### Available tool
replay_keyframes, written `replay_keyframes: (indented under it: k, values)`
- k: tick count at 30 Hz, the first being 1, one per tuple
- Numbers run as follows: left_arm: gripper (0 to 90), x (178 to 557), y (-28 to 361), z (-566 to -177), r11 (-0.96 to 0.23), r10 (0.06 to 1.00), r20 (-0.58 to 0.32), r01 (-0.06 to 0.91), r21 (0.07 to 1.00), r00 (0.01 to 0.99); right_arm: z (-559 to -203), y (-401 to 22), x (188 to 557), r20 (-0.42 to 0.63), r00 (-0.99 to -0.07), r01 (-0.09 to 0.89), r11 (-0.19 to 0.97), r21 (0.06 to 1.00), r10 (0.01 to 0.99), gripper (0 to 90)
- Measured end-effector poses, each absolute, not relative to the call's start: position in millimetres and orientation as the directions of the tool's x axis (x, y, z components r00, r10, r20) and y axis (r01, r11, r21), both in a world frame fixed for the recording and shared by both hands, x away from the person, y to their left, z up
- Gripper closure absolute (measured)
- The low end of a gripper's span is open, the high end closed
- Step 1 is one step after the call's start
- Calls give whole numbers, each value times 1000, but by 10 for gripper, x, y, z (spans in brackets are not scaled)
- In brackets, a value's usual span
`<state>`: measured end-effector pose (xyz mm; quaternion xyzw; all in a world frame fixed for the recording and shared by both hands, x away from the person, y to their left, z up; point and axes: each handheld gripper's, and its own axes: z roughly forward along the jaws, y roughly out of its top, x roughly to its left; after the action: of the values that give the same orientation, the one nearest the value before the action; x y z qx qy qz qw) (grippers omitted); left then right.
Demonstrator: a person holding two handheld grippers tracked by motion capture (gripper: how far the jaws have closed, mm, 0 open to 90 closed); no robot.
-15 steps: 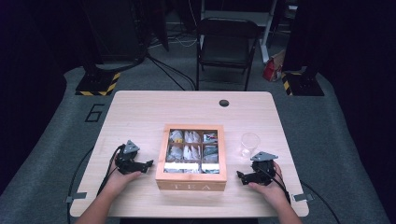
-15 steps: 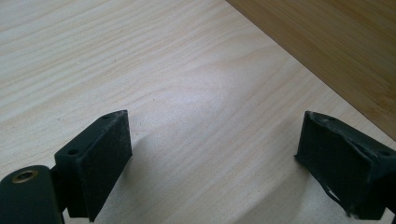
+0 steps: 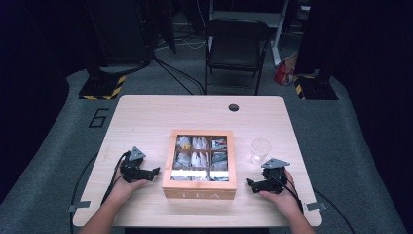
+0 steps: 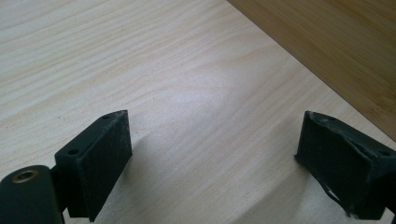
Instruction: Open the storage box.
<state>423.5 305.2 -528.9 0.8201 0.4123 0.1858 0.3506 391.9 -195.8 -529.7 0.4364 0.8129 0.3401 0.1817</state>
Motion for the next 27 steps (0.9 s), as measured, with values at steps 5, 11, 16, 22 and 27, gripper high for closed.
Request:
replay_keyframes:
  k: [5, 11, 16, 22, 27]
  values:
    - [98, 4234, 3052, -5290, -415, 807, 16, 547, 727, 591, -5298, -1961, 3921, -2, -555, 584, 392, 711, 832, 0]
    - [104, 4232, 3051, -5290, -406, 810, 9, 549, 731, 586, -5294, -1965, 3909, 0, -560, 580, 393, 713, 828, 17]
    - [104, 4230, 3050, -5290, -405, 811, 11, 550, 730, 585, -5291, -1973, 3905, 2, -558, 580, 388, 716, 830, 38]
    - [106, 4229, 3050, -5291, -403, 812, 9, 549, 732, 584, -5289, -1990, 3894, 3, -546, 575, 372, 729, 838, 87]
    - [153, 4220, 3065, -5289, -385, 820, 1, 550, 741, 573, -5282, -1992, 3884, 3, -547, 564, 366, 740, 837, 157]
